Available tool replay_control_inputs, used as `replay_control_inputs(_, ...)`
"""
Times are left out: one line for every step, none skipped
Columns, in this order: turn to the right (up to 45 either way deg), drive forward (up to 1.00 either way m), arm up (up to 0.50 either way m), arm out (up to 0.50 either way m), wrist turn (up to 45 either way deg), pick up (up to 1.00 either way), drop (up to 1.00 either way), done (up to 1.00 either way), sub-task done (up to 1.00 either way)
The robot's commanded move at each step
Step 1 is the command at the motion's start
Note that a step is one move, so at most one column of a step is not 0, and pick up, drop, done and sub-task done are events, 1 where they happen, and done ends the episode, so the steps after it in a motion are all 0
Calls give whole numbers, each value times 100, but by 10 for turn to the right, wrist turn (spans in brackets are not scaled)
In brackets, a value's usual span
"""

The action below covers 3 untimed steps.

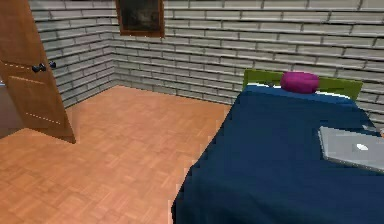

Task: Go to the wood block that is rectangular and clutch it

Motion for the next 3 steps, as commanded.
replay_control_inputs(210, 0, 0, 0, 0, 0, 0, 0, 0)
replay_control_inputs(0, 15, 0, 0, 0, 0, 0, 0, 0)
replay_control_inputs(30, 0, 0, 0, 0, 0, 0, 0, 0)
